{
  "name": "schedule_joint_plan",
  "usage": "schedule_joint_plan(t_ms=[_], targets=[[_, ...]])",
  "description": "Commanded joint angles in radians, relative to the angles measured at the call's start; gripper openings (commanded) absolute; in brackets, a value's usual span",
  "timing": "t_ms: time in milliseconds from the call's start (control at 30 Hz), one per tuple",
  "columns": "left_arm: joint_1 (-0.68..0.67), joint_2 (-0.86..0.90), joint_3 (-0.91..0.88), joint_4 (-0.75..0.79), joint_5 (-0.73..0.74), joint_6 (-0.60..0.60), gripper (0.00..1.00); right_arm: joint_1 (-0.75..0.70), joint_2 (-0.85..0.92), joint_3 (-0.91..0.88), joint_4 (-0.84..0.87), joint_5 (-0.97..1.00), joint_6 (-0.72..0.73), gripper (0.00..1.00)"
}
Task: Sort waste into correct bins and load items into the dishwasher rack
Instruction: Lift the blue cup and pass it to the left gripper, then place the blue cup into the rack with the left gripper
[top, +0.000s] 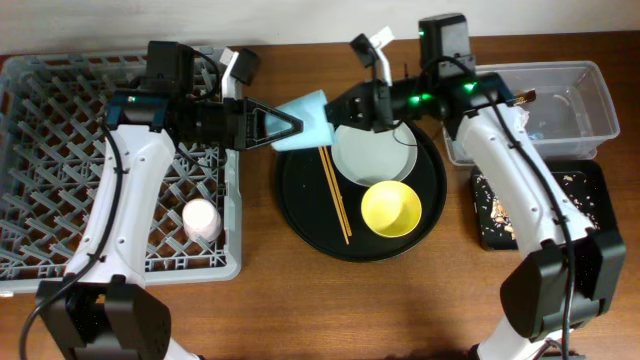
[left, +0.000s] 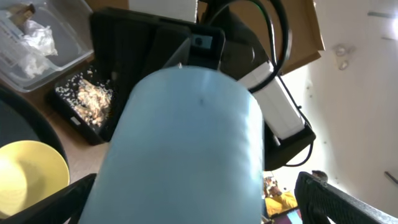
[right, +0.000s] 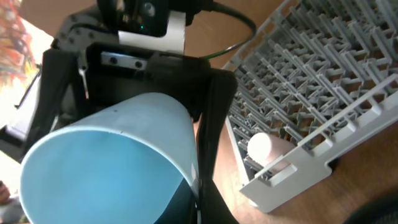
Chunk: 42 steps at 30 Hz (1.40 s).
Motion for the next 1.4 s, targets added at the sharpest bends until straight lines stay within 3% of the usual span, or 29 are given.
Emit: schedule_joint_plan(t_ms=[0, 67, 200, 300, 333, 400, 500, 733, 800, 900, 1133, 1233, 1367], targets=[[-0.005, 0.006, 0.003, 0.002, 0.031, 0.031, 0.9, 0.024, -0.009, -0.009, 0.047, 0.062, 0.1, 0.04], [-0.005, 0.006, 0.003, 0.002, 0.031, 0.031, 0.8, 0.024, -0.009, -0.009, 0.052, 0.063, 0.1, 0.04], [-0.005, 0.006, 0.003, 0.002, 0.031, 0.032, 0.8, 0.024, -0.009, -0.009, 0.051, 0.076, 0.1, 0.04], [-0.005, 0.006, 0.003, 0.002, 0.031, 0.034, 0.72, 0.024, -0.009, -0.009, 0.051, 0.088, 0.1, 0.08], [-0.005, 0.006, 0.003, 0.002, 0.031, 0.034, 0.71, 0.024, -0.009, -0.009, 0.051, 0.088, 0.1, 0.27], [-0.004, 0.006, 0.003, 0.002, 0.031, 0.034, 0.71, 0.024, -0.009, -0.009, 0.051, 0.092, 0.1, 0.74], [0.002, 0.006, 0.003, 0.003, 0.029, 0.034, 0.7, 0.011, -0.009, -0.008, 0.05, 0.09, 0.1, 0.98], [0.105, 0.002, 0.003, 0.002, -0.018, 0.034, 0.59, -0.129, -0.009, -0.009, -0.088, 0.108, 0.096, 0.98], [0.141, -0.005, 0.003, 0.0, -0.14, 0.031, 0.55, -0.177, -0.009, -0.009, -0.17, 0.16, 0.096, 0.98], [0.171, -0.033, 0.003, -0.013, -0.523, -0.036, 0.56, -0.233, -0.009, -0.009, -0.334, 0.318, 0.095, 0.99], [0.161, -0.103, 0.016, -0.083, -1.287, -0.119, 0.56, -0.235, -0.009, -0.009, -0.45, 0.484, 0.069, 0.99], [0.161, -0.097, 0.015, -0.143, -1.431, -0.131, 0.56, -0.22, -0.009, -0.009, -0.457, 0.525, 0.069, 0.98], [0.161, -0.066, 0.015, -0.218, -1.466, -0.141, 0.56, -0.19, -0.009, -0.009, -0.47, 0.59, 0.069, 0.98]])
